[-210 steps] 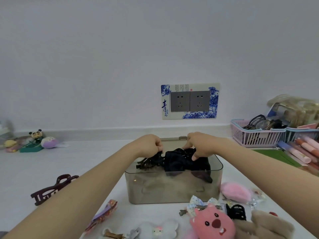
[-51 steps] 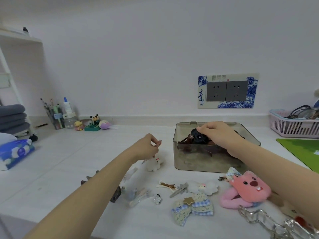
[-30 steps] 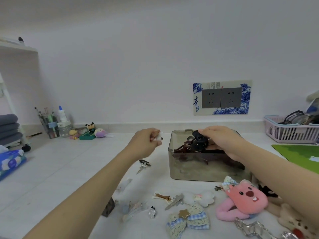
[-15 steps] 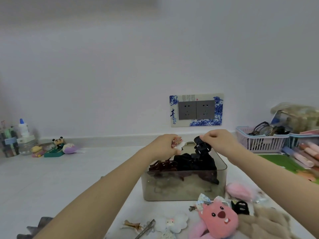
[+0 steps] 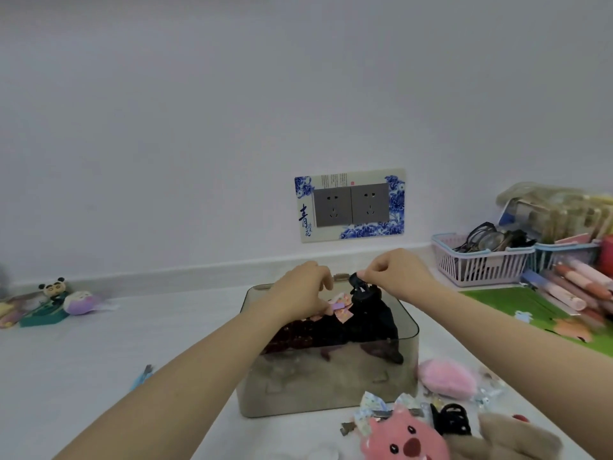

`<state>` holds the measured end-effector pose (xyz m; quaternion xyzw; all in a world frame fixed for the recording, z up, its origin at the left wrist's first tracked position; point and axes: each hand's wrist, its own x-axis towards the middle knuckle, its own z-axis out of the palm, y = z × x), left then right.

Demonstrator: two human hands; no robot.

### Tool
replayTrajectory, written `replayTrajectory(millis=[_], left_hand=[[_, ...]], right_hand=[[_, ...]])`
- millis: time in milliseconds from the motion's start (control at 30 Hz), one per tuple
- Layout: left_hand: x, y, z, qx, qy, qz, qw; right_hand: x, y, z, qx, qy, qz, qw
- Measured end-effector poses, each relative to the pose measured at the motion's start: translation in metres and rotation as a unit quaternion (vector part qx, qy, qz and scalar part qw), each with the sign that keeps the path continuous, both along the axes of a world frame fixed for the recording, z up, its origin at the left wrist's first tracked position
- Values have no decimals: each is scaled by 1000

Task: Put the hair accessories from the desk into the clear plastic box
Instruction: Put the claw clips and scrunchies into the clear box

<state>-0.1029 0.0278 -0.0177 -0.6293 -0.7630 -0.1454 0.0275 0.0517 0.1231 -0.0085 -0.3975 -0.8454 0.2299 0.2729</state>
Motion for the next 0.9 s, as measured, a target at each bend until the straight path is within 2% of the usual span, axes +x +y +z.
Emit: replayTrajectory(millis=[167,267,367,467,567,767,900], left_hand=[[-1,-5,-6,-65,-59,-14,996],[-1,-3,-7,-62,-73,-10,995],[0,-1,-8,-64,-69,-12,996],[0,-3,-7,-56,-81,-16,995],[0,-5,-3,-30,-95,-10,995],[8,-13,4,-10,-99,-9,995],[24,-31,14,31,-132,-12,991]], right_hand=[[-12,5,-5,25,6,-11,1000],[-13,7,-8,63,13,-31,997],[-11,12,-12,91,-50,-33,994],[-8,12,-10,51,-98,-16,994],[-6,11,-10,23,-93,19,995],[6,7,-9,46,-63,46,996],[26,-16,-1,60,-18,93,994]])
